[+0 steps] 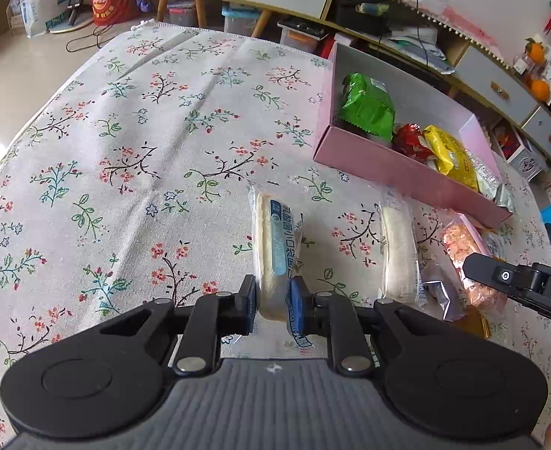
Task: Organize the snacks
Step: 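Lift the white roll with the left gripper while the right gripper grasps the pink packet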
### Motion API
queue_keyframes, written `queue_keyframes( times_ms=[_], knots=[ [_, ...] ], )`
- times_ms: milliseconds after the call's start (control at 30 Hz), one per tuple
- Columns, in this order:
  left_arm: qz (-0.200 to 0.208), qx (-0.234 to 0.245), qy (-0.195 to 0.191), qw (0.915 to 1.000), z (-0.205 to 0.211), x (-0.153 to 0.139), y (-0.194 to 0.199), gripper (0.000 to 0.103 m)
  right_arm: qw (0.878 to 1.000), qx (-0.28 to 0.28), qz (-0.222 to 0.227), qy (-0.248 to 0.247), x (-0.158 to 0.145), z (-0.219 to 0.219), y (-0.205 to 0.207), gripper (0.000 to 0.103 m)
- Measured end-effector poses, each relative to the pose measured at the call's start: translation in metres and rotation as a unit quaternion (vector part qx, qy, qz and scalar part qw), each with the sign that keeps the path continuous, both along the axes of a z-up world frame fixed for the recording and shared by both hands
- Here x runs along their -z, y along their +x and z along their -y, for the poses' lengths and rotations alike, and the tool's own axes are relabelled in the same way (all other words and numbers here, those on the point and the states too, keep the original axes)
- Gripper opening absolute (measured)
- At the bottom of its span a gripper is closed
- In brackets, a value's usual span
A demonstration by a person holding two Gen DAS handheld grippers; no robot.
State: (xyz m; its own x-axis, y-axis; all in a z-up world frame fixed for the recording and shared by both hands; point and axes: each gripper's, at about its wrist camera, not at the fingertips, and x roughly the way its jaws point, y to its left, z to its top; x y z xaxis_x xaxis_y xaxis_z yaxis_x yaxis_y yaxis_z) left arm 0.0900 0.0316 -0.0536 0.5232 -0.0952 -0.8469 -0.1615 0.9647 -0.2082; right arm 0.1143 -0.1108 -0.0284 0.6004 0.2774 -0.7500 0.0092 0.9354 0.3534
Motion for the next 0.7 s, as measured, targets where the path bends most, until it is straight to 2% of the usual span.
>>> queue_keyframes(
  times_ms=[300, 700],
  knots=[
    [0.052, 0.018, -0.031, 0.9980, 0.007, -0.023, -0.004, 0.016, 1.000, 0.001, 0.022, 0.009, -0.016, 0.002, -0.005, 0.031],
    [0.113, 0.041, -0.028, 0.9924, 0.023, -0.040, 0.019, 0.015, 0.999, 0.019, 0.050, 0.012, -0.035, 0.017, 0.005, 0.031]
  ],
)
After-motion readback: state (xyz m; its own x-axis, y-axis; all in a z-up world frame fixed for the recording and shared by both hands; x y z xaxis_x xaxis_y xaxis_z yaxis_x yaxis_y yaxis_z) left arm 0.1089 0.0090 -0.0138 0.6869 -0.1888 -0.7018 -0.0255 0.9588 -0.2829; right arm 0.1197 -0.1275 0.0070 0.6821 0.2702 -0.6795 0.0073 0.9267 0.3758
